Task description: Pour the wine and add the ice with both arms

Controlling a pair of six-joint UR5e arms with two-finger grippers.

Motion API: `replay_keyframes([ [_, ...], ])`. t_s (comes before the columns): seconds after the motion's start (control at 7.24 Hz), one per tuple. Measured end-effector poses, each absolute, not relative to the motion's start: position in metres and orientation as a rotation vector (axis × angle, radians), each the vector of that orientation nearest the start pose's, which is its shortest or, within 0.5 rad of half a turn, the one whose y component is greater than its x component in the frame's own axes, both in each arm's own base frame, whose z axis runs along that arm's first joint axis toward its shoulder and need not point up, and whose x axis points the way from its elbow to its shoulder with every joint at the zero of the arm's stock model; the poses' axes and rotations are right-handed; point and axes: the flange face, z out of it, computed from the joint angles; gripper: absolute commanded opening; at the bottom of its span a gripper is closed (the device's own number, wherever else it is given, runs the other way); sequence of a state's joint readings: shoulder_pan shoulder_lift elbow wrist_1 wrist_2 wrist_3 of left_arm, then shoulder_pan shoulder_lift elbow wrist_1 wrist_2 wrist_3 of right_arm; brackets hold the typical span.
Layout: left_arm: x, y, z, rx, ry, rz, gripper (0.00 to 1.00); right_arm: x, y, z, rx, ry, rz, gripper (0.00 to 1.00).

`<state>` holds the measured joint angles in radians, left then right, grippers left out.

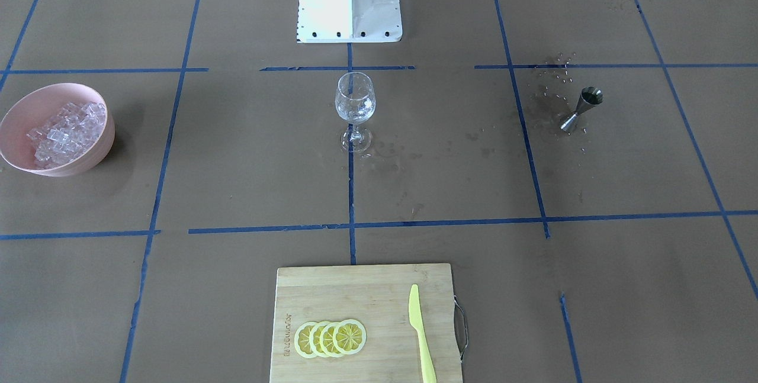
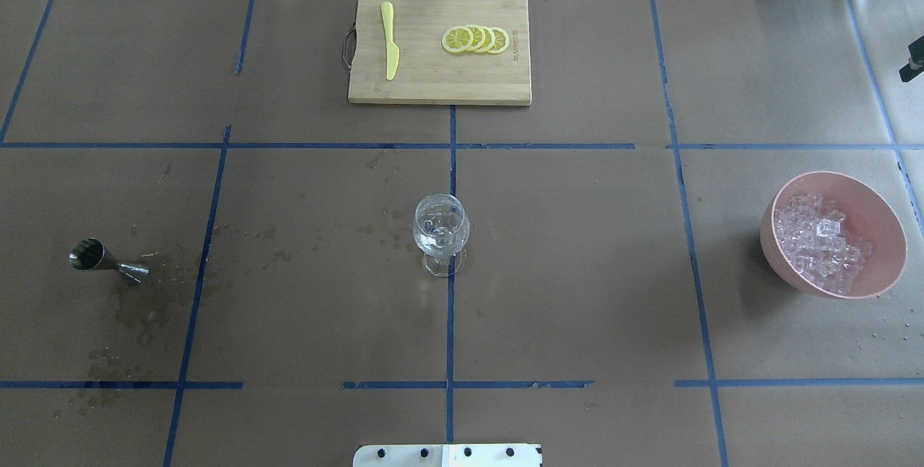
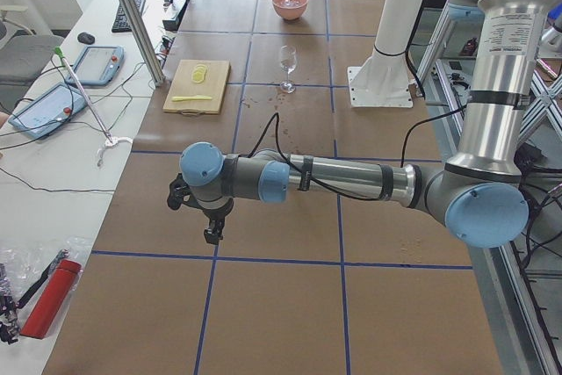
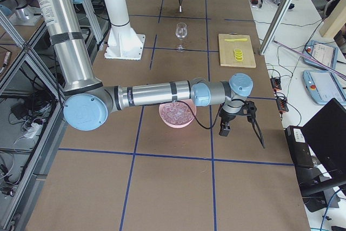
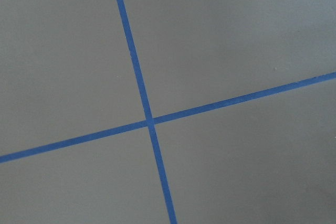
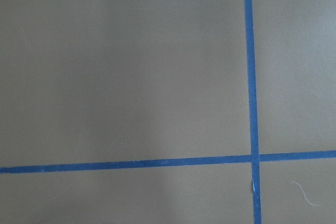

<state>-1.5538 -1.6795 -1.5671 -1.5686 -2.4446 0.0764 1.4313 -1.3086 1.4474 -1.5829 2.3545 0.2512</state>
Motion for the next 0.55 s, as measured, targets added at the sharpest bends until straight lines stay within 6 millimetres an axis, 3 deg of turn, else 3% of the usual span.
replay_keyframes([
  [0.55,-0.049,-0.567,0.565,0.170,0.738,0.143,1.00,-0.025,-0.605,0.572,-0.034,-0.838,0.040,1.00],
])
